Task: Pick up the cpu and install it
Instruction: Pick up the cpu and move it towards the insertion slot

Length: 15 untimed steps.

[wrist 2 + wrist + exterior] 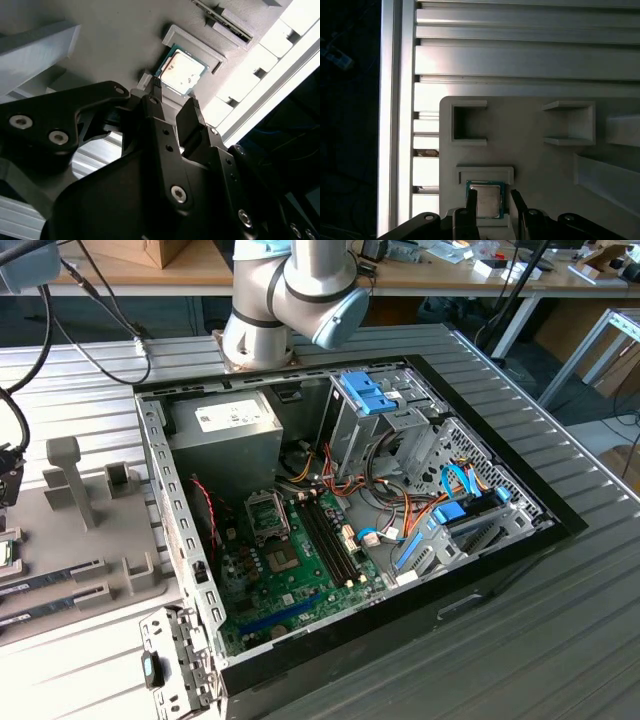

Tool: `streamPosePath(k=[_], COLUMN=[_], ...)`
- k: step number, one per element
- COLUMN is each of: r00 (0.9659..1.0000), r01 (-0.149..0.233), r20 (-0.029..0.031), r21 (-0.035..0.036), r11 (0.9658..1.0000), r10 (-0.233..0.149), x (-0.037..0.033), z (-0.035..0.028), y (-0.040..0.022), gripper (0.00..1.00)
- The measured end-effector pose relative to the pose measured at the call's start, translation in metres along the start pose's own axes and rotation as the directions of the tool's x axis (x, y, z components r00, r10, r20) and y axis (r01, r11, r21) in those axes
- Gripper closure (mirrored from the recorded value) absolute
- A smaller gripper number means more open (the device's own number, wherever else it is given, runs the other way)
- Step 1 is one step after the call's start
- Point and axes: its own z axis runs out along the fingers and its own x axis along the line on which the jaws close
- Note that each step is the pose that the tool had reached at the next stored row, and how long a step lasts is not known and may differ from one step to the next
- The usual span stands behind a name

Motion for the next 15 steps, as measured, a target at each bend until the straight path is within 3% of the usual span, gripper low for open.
streamPosePath(k=[1, 4, 15], r00=[1.0, 1.0, 1.0], r01=[0.0, 0.0, 0.0], r20=[0.0, 0.0001, 0.0001], r21=[0.0, 0.0, 0.0], r11=[1.0, 1.0, 1.0], r10=[0.0, 0.0, 0.0], x=[0.0, 0.0, 0.0011], z=[0.0, 0.0, 0.0029], y=[0.0, -0.0002, -0.0033], gripper=[0.6, 0.41, 0.41])
